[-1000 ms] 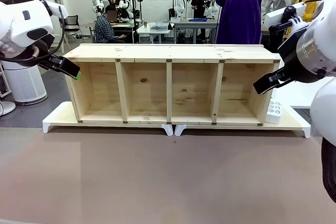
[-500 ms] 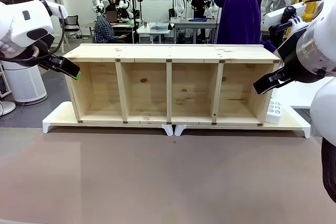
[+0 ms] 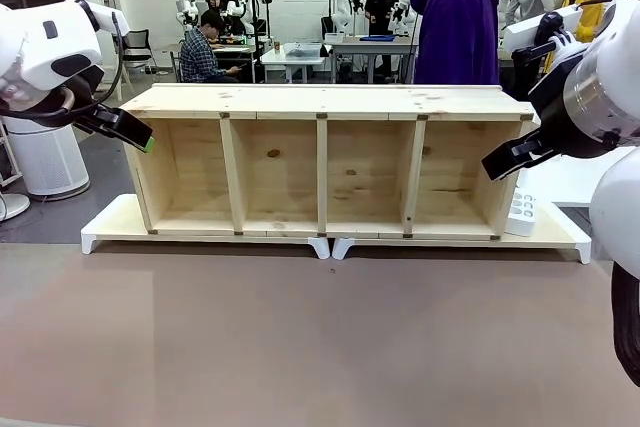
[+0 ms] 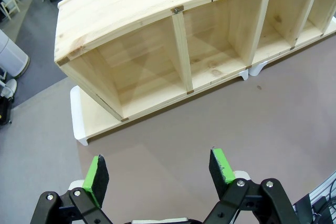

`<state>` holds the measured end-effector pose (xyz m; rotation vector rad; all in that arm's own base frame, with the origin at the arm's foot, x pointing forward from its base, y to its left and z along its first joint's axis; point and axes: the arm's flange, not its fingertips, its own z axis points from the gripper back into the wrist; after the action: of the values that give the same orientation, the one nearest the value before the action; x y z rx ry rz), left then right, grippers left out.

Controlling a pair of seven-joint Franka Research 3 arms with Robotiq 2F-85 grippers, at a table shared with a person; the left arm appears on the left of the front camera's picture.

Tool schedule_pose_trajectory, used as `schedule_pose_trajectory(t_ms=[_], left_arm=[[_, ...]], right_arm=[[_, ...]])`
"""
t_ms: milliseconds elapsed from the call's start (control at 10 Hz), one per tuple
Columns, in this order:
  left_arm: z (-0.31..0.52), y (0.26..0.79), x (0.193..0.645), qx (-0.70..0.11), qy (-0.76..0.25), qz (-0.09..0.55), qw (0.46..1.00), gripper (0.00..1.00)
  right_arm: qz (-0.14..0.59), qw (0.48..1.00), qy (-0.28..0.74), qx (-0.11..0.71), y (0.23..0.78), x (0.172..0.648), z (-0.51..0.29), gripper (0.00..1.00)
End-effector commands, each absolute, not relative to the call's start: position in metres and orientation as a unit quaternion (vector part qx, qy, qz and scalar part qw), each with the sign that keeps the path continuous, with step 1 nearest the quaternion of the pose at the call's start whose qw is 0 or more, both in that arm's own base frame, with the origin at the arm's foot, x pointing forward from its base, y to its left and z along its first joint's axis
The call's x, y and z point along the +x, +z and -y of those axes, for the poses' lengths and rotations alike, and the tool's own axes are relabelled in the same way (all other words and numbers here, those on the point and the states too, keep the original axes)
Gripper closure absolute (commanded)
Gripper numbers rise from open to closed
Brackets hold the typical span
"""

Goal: Perform cable management.
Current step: When the cord part of the Power Cable appears at the lower middle area of the table and stops, grasp the cord part of the Power Cable.

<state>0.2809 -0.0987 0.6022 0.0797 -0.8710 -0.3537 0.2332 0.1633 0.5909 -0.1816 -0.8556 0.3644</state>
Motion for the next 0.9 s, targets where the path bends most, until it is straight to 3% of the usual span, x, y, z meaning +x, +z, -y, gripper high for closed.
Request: schedule_pose_trajectory(t_ms=[0,800], left_arm=[[0.0998,0.6028,0.2824,0.038,-0.173,0.425,0.888,0.00],[0.0998,0.6028,0.2824,0.038,-0.173,0.425,0.888,0.00]], right_arm=[[0.415,0.887,0.182,-0.087,0.5901,0.2375,-0.1645,0.00],[0.415,0.887,0.182,-0.087,0.5901,0.2375,-0.1645,0.00]])
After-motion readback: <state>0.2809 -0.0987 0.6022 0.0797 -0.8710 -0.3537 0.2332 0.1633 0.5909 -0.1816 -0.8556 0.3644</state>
